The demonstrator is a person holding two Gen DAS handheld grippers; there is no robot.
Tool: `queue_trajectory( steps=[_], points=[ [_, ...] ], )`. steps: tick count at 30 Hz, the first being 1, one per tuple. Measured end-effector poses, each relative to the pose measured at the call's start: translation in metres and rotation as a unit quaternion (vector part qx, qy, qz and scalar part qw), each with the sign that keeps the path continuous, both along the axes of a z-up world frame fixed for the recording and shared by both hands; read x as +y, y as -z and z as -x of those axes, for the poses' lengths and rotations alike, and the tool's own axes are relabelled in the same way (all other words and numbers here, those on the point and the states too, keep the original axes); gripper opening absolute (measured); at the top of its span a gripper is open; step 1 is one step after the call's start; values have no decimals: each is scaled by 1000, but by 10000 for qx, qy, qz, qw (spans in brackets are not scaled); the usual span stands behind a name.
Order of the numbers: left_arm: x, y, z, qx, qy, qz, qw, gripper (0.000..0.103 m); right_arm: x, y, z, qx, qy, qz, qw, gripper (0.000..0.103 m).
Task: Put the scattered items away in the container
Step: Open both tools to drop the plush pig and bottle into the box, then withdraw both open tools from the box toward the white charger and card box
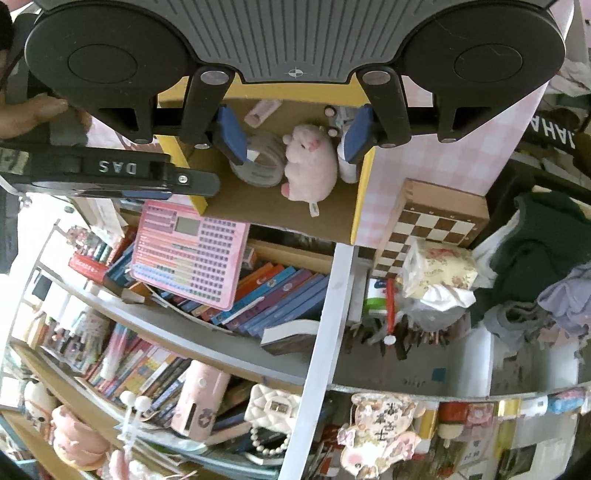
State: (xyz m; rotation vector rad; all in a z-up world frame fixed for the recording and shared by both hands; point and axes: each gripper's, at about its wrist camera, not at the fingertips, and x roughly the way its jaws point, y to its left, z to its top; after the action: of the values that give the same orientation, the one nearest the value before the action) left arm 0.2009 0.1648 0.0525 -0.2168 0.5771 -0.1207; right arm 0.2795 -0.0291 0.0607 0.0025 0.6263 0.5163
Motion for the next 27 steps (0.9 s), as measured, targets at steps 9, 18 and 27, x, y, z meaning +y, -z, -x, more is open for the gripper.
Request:
queue_trajectory(
  steps=[9,18,27],
  points=[
    [-11,6,49,17,31,-128,9999,70,-27,-2,71,-325,409,192,9985,74],
    [-26,30,94,330,179,-246,9990,75,-39,29,140,-209,739,381,9963,77],
    [-44,57,123,678,426,-634,9948,76,-46,61,183,288,1101,541,9920,78]
  ],
)
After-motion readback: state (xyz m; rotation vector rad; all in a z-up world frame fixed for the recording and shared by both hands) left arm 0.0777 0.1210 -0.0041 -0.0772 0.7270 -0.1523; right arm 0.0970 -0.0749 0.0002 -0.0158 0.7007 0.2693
